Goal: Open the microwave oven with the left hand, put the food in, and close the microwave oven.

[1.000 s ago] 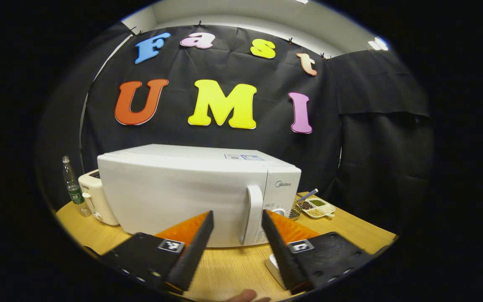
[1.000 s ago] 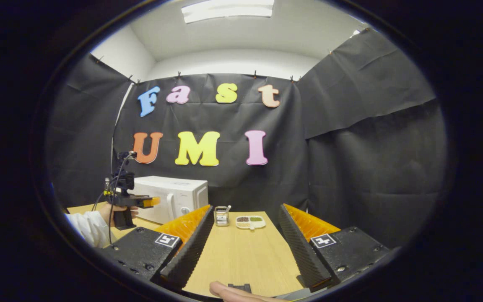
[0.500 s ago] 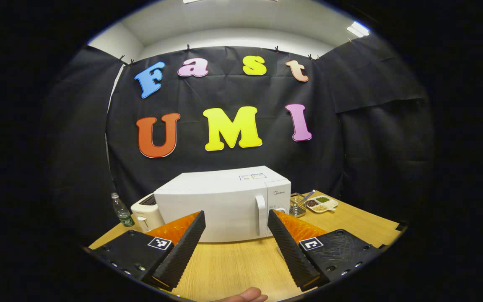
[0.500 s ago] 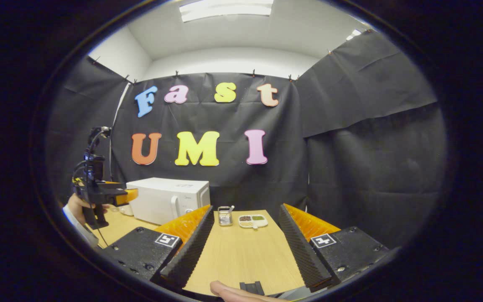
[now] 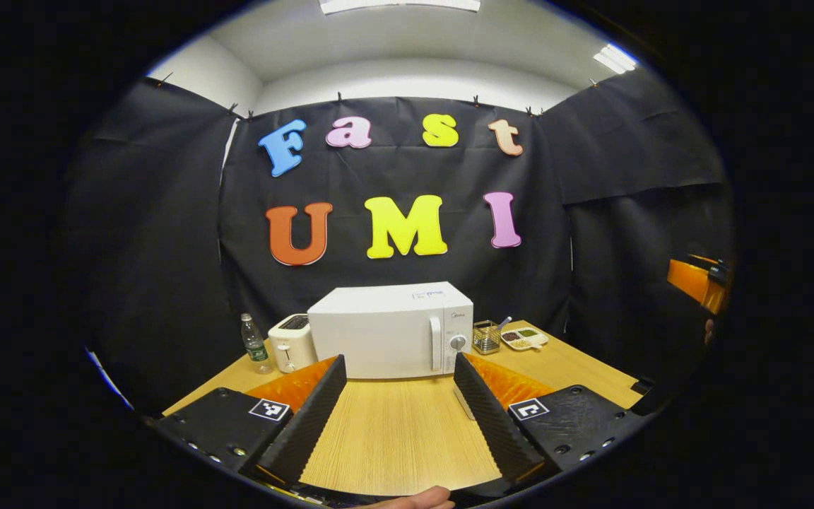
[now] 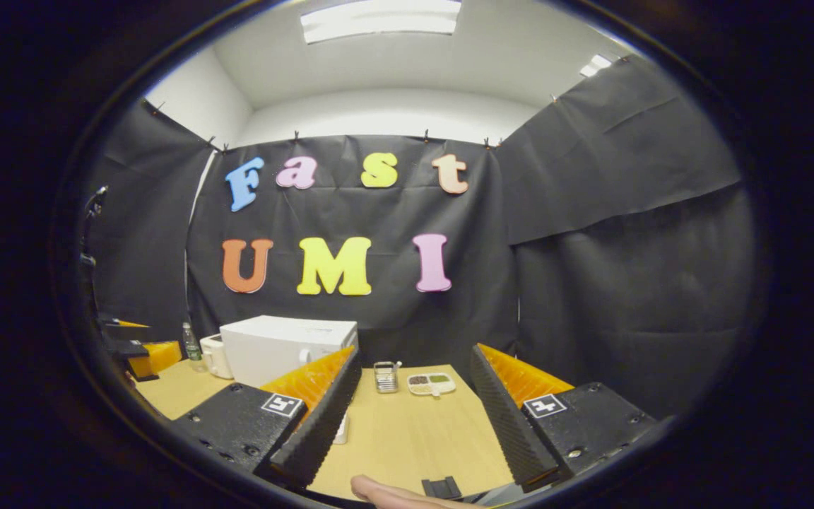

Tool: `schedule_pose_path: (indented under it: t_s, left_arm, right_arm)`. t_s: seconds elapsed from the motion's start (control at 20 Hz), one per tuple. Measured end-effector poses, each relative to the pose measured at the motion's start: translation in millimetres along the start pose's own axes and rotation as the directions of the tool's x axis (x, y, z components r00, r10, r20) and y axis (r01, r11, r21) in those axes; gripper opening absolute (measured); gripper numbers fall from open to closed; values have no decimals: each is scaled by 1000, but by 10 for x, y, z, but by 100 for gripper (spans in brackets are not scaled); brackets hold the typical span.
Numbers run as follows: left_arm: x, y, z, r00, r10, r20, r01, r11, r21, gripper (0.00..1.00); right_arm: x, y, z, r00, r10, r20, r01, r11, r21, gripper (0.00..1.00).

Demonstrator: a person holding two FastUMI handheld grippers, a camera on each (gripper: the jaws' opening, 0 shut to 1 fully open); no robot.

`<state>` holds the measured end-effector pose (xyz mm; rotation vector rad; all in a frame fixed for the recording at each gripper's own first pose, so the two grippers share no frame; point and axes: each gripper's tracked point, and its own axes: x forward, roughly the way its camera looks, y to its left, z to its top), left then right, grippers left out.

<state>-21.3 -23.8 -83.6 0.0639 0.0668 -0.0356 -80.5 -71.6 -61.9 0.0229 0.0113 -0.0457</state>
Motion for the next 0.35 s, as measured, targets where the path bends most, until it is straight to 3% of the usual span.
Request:
schedule_pose_path:
  t_s: [0.15,0.35]
  left_arm:
    - [-257,41,265,996,24,80,-23,1000,-20,96]
    - [-458,44,431,992,3,124,0,1000,-23,96]
  right_arm:
    - [-6,101,12,1000,15,-2,-15,1000,4,98]
    - [-8,177,36,1000,22,-6,-22,1000,11,99]
